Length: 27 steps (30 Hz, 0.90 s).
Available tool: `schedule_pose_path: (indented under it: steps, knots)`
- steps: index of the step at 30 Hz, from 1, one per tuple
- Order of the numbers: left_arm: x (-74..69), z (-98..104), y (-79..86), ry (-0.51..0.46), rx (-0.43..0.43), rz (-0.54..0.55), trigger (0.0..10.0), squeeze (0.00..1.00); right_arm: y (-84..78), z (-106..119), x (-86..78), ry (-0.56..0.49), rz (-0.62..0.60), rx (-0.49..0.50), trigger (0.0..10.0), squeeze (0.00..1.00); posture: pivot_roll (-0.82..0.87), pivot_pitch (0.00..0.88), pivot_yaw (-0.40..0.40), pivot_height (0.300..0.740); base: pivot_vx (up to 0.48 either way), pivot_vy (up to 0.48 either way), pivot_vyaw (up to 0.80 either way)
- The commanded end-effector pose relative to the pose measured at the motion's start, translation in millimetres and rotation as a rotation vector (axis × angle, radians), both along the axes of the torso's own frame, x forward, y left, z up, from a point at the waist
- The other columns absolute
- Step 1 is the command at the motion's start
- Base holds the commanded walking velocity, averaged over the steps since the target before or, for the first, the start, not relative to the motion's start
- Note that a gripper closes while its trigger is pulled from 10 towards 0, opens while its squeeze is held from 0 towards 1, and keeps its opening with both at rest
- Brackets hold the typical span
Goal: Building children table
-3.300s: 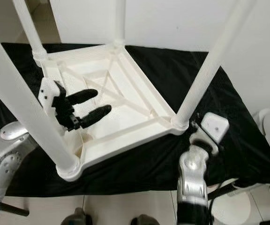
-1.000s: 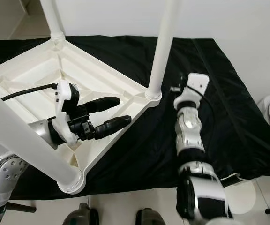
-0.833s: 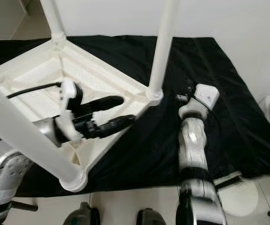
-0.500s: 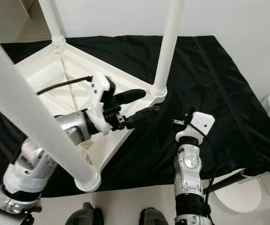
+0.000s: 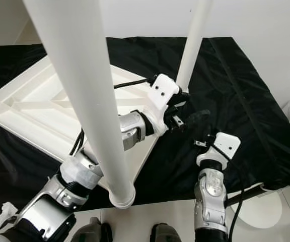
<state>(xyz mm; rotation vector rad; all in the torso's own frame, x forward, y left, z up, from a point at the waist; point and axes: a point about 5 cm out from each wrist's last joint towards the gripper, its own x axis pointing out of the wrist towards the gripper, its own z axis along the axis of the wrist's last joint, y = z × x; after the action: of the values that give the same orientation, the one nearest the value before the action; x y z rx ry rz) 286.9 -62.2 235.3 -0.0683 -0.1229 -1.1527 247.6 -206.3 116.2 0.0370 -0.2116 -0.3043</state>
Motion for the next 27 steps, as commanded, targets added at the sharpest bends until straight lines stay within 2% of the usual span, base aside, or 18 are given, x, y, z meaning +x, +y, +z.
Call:
schedule_pose_path:
  steps: [1,3,6,7,9,10,11,12,13,14,19,20,21,22,23,24,26,27]
  knots:
    - [3.0,4.5,-2.6,-0.008,-0.013,0.082,10.0,0.0,3.2,-4.7,-3.2,0.025,0.001,0.011,10.0,0.0,-0.03,0.11,0.06,0.74,0.0,0.0,0.0]
    - [5.9,6.2,0.9,-0.023,-0.019,0.074,10.0,0.0,6.3,-7.3,-7.3,0.039,0.009,0.014,10.0,0.0,-0.03,0.108,0.06,0.74,0.0,0.0,0.0]
    - [12.9,4.9,24.1,-0.061,-0.031,0.027,10.0,0.0,13.5,-9.4,-14.6,0.063,0.06,0.006,10.0,0.0,-0.02,0.103,0.057,0.74,0.0,0.0,0.0]
    - [12.9,4.9,24.1,-0.061,-0.031,0.027,10.0,0.0,13.5,-9.4,-14.6,0.063,0.06,0.006,10.0,0.0,-0.02,0.103,0.057,0.74,0.0,0.0,0.0]
    - [14.3,3.6,39.0,-0.071,-0.03,-0.001,10.0,0.0,17.2,-8.4,-18.2,0.059,0.102,0.01,10.0,0.0,-0.02,0.097,0.053,0.74,0.0,0.0,0.0]
    - [14.3,3.6,39.0,-0.071,-0.03,-0.001,10.0,0.0,17.2,-8.4,-18.2,0.059,0.102,0.01,10.0,0.0,-0.02,0.097,0.053,0.74,0.0,0.0,0.0]
    - [13.0,5.4,48.2,-0.078,-0.044,-0.039,10.0,0.0,18.9,-7.1,-20.4,0.06,0.12,0.008,10.0,0.0,-0.01,0.096,0.052,0.74,0.0,0.0,0.0]
    - [13.0,5.4,48.2,-0.078,-0.044,-0.039,10.0,0.0,18.9,-7.1,-20.4,0.06,0.12,0.008,10.0,0.0,-0.01,0.096,0.052,0.74,0.0,0.0,0.0]
    - [6.3,8.7,65.0,-0.094,-0.067,-0.122,10.0,0.0,21.0,-4.7,-23.1,0.06,0.149,0.005,10.0,0.0,-0.01,0.087,0.048,0.74,0.0,0.0,0.0]
    - [2.4,7.4,72.2,-0.086,-0.06,-0.162,10.0,0.0,22.0,-3.5,-24.1,0.06,0.163,0.005,10.0,0.0,-0.01,0.085,0.048,0.74,0.0,0.0,0.0]
    - [-5.9,1.8,82.4,-0.049,-0.04,-0.229,10.0,0.0,23.5,-2.1,-26.0,0.061,0.185,0.002,10.0,0.0,-0.01,0.079,0.047,0.74,0.0,0.0,0.0]
    - [-9.9,-1.1,86.7,-0.057,-0.033,-0.247,10.0,0.0,23.3,-1.7,-26.3,0.061,0.187,-0.003,10.0,0.0,-0.01,0.071,0.049,0.74,0.0,0.0,0.0]
    - [-9.6,-15.4,100.8,-0.058,0.033,-0.223,10.0,0.0,23.1,-1.3,-27.0,0.062,0.191,0.001,10.0,0.0,-0.01,0.061,0.049,0.74,0.0,0.0,0.0]
    - [-9.6,-15.4,100.8,-0.058,0.033,-0.223,10.0,0.0,23.1,-1.3,-27.0,0.062,0.191,0.001,10.0,0.0,-0.01,0.061,0.049,0.74,0.0,0.0,0.0]
    - [-10.9,-26.0,113.5,-0.076,0.085,-0.214,10.0,0.0,22.8,-1.1,-27.3,0.063,0.193,0.0,10.0,0.0,0.0,0.057,0.046,0.74,0.0,0.0,0.0]
    - [-10.9,-26.0,113.5,-0.076,0.085,-0.214,10.0,0.0,22.8,-1.1,-27.3,0.063,0.193,0.0,10.0,0.0,0.0,0.057,0.046,0.74,0.0,0.0,0.0]
    - [-18.0,-41.2,140.7,-0.063,0.162,-0.259,10.0,0.0,23.6,-1.3,-27.3,0.068,0.201,0.0,10.0,0.0,0.0,0.046,0.042,0.74,0.0,0.0,0.0]
    - [-18.0,-41.2,140.7,-0.063,0.162,-0.259,10.0,0.0,23.6,-1.3,-27.3,0.068,0.201,0.0,10.0,0.0,0.0,0.046,0.042,0.74,0.0,0.0,0.0]
